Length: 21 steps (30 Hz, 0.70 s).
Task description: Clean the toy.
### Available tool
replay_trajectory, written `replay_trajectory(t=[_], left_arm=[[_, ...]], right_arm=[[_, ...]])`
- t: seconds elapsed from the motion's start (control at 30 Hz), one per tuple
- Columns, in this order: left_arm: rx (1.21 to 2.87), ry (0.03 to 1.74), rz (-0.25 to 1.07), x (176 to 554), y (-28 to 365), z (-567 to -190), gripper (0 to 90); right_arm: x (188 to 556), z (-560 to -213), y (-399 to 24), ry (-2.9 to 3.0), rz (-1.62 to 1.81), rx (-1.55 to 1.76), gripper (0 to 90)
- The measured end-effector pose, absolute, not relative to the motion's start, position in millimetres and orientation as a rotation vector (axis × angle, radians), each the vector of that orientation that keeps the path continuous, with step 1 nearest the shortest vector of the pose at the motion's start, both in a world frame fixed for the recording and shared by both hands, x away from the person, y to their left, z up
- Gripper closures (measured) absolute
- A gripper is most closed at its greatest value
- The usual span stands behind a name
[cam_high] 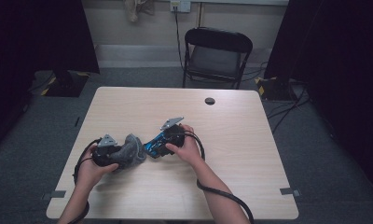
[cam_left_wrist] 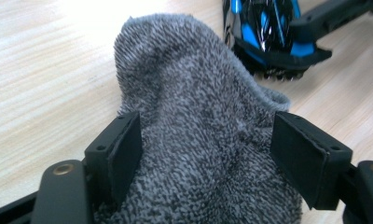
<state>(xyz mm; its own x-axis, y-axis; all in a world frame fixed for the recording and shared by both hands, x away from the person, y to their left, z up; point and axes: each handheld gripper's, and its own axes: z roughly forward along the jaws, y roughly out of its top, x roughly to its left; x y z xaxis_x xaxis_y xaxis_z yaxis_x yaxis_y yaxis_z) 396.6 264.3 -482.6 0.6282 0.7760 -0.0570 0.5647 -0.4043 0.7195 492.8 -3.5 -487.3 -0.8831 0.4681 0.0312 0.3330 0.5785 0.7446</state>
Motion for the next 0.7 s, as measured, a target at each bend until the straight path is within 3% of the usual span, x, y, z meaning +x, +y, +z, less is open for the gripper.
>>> replay_trajectory(t=[0.1,0.2,0.27,0.4,0.7], left_arm=[[2.181,1.043,0.452,396.8,257.4,-488.0,32.7],[2.163,1.093,0.477,399.7,252.3,-485.6,60.4],[2.089,1.217,0.487,403.4,249.1,-482.4,67.5],[1.964,1.347,0.552,414.1,245.0,-482.5,69.3],[2.077,1.263,0.420,412.5,216.4,-481.2,69.7]], right_arm=[[493.0,-487.1,-3.3,2.640,1.189,0.676,0.0],[493.1,-486.5,-2.7,2.645,1.180,0.680,0.0],[493.0,-486.6,-2.8,2.644,1.181,0.680,0.0],[493.5,-486.0,-2.3,2.649,1.171,0.677,0.0],[493.2,-486.3,-2.5,2.646,1.175,0.679,0.0]])
